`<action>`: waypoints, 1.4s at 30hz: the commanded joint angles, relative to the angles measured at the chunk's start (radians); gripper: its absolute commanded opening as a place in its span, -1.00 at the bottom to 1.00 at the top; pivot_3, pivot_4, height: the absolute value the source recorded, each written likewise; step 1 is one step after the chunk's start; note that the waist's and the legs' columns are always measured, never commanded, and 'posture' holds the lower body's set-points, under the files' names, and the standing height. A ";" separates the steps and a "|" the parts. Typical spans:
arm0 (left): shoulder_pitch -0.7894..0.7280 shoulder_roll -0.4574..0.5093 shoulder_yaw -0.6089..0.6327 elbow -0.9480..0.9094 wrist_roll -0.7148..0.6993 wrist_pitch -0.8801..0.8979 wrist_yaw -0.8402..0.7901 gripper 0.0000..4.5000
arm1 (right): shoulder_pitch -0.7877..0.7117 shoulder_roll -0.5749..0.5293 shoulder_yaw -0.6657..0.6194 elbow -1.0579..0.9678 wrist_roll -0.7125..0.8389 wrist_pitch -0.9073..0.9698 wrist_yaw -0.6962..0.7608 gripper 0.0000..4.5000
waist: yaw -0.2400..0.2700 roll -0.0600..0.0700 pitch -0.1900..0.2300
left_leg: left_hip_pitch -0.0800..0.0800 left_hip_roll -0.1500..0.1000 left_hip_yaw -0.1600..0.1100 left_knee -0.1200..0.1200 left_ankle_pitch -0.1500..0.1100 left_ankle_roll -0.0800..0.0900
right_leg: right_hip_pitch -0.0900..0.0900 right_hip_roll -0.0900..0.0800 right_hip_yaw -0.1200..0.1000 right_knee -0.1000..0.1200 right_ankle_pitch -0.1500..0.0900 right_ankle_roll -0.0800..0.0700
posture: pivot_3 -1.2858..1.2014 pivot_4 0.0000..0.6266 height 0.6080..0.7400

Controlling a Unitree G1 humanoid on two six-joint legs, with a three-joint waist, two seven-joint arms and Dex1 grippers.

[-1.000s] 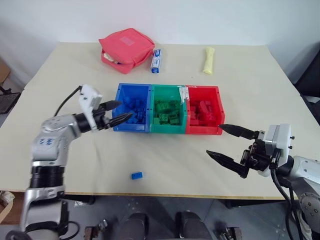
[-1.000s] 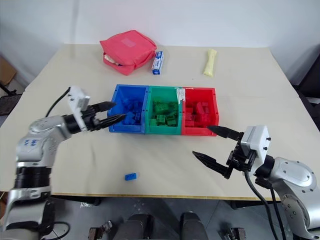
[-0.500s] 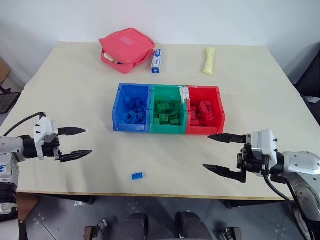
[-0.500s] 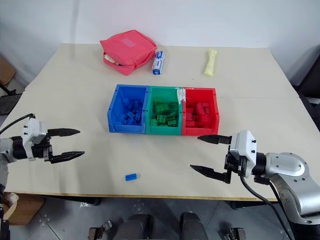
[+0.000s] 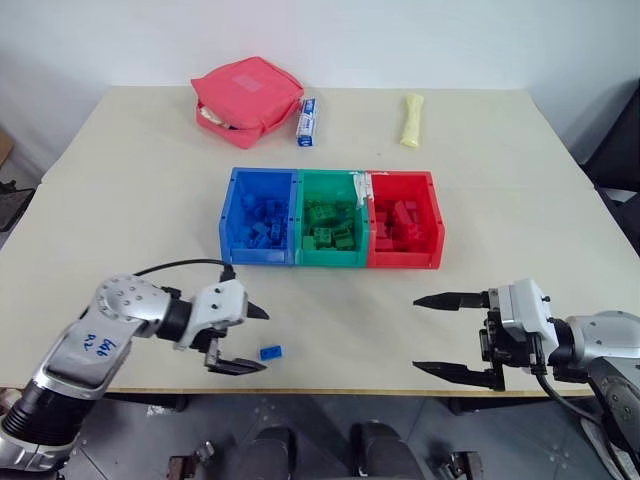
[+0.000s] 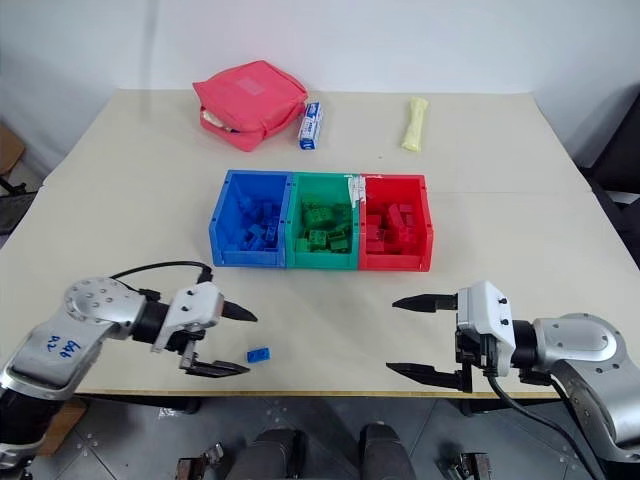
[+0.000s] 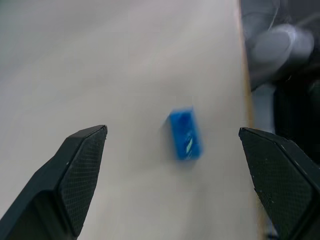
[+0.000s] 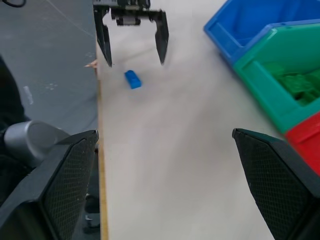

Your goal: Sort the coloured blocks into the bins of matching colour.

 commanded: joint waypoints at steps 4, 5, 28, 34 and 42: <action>0.007 0.016 -0.063 -0.058 0.100 0.045 0.123 0.99 | -0.001 -0.001 0.025 -0.035 -0.011 -0.023 0.012 1.00 | 0.003 0.000 0.000 | 0.000 0.000 0.000 0.000 0.000 0.000 | 0.000 0.000 0.000 0.000 0.000 0.000 | 0.03 -0.52 1.00; 0.013 0.024 -0.074 -0.054 0.118 0.020 0.128 0.99 | -0.001 0.001 0.027 -0.034 -0.013 -0.025 0.011 1.00 | 0.003 0.000 0.000 | 0.000 0.000 0.000 0.000 0.000 -0.001 | 0.000 0.000 0.000 0.000 0.000 0.000 | 0.03 -0.52 1.00; 0.008 -0.157 0.133 0.140 -0.045 -0.195 0.212 -0.80 | 0.017 0.077 -0.093 -0.072 0.113 0.051 -0.170 1.00 | 0.021 0.003 -0.002 | 0.001 0.000 -0.001 0.002 0.001 0.000 | 0.002 -0.001 -0.001 -0.001 0.000 0.000 | 0.03 -0.52 1.00; -0.243 -0.375 0.317 0.269 -0.123 -0.076 0.529 -0.80 | -0.020 0.187 -0.144 -0.104 0.163 0.072 -0.367 1.00 | 0.030 0.002 -0.001 | 0.000 -0.001 -0.001 0.004 0.002 -0.004 | 0.001 -0.001 -0.002 0.001 0.001 0.001 | 0.03 -0.52 1.00; -0.406 -0.393 0.248 0.474 -0.030 -0.082 0.577 -0.48 | -0.027 0.182 -0.146 -0.093 0.142 0.062 -0.393 1.00 | 0.018 0.001 -0.001 | 0.000 -0.002 0.002 0.003 0.003 -0.004 | -0.001 0.001 -0.002 0.003 0.001 0.001 | 0.03 -0.52 1.00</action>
